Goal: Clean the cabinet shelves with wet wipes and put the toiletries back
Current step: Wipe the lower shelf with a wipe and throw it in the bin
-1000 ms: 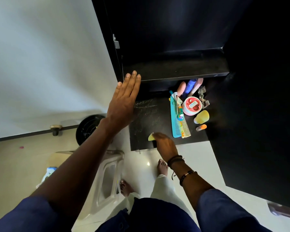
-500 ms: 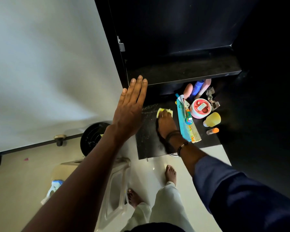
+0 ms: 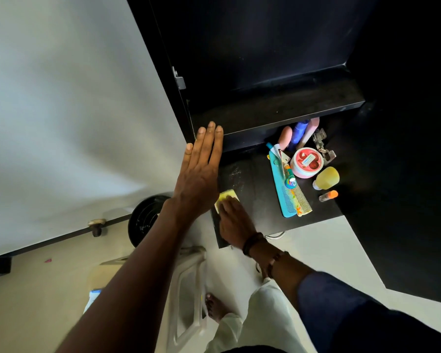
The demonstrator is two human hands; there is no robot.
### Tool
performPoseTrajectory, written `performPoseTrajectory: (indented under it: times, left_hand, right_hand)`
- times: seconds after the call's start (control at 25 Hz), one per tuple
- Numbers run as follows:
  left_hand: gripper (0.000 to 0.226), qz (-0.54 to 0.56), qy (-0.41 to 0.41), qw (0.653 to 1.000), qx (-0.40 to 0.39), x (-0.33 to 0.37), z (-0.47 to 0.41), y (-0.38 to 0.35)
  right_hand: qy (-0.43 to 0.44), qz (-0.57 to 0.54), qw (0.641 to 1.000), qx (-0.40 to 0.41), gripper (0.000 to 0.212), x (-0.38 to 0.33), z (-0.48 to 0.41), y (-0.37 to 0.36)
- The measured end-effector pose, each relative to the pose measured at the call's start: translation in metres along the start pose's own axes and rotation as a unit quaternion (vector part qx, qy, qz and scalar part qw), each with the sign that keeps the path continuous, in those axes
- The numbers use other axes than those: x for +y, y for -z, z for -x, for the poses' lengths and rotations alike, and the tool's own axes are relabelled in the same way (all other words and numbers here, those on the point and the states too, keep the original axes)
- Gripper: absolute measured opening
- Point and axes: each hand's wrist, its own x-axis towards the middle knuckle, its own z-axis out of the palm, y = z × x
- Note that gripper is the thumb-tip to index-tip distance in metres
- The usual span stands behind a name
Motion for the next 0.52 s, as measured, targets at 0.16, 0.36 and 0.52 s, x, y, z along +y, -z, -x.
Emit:
performPoseTrajectory:
  times: [0.16,0.36,0.52]
  left_hand:
    - [0.106,0.009,-0.001,1.000,0.009,-0.001,-0.001,-0.005]
    - [0.107,0.010,-0.003,1.000,0.004,-0.001,-0.001,-0.003]
    - [0.099,0.005,0.001,1.000,0.011,0.000,0.000,-0.003]
  right_hand:
    - [-0.046,0.031,0.998,-0.012,0.031,0.025,0.055,0.022]
    - [-0.122,-0.085,0.989,-0.008,0.050,0.071,-0.049,0.039]
    - [-0.158,-0.114,0.980,-0.028,0.054,0.062,-0.096,0.046]
